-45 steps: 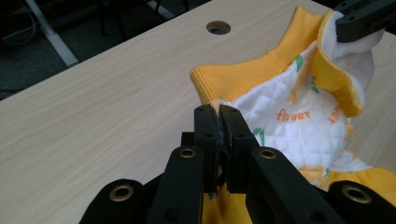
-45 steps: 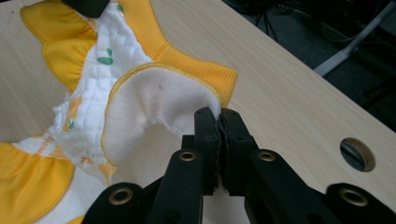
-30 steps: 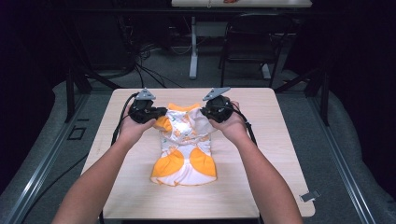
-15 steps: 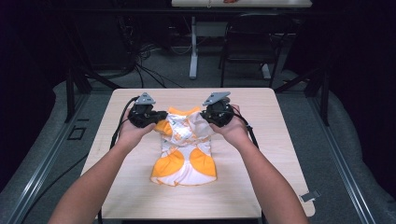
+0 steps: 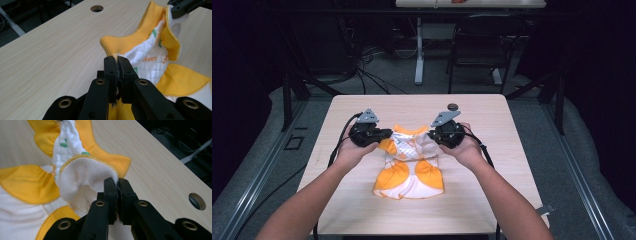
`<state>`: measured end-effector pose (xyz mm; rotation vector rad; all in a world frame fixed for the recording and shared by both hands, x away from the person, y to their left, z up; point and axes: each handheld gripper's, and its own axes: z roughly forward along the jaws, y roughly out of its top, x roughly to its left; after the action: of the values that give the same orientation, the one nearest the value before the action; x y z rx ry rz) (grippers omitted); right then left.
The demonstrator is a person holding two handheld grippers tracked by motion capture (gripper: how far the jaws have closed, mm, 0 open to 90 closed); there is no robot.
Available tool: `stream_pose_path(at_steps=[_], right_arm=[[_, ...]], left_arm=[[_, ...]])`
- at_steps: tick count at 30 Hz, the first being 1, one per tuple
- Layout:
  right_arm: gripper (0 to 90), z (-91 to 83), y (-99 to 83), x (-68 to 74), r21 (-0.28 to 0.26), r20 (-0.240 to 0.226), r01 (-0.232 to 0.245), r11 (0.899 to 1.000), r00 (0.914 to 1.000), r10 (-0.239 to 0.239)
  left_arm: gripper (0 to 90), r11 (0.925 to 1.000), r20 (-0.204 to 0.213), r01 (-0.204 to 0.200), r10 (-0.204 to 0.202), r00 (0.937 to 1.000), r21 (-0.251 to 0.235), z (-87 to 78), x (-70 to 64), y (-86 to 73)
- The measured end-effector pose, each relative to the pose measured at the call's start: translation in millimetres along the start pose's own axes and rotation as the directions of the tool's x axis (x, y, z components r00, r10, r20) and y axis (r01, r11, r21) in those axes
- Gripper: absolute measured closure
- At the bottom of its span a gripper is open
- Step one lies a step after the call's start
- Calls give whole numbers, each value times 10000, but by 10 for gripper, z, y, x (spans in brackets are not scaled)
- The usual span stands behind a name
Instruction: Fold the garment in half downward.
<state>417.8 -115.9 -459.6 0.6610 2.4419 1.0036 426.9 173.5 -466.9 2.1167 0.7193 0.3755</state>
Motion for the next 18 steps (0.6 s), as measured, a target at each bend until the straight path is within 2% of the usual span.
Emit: stream_pose_path(at_steps=[7,9,18], right_arm=[[860,2,-84,111,35,-238,147,9999,9996,-146],[860,14,-102,146,273,-281,352,9990,9990,-344],[858,80,-208,246,495,-459,481,9976,9979,-459]], left_arm=[[867,9999,147,-2,-1,9999,164,9,-43,-111],[866,9997,227,-33,28,9997,231,17,-65,-152],[866,9992,507,-20,0,9987,397,34,-133,-309]])
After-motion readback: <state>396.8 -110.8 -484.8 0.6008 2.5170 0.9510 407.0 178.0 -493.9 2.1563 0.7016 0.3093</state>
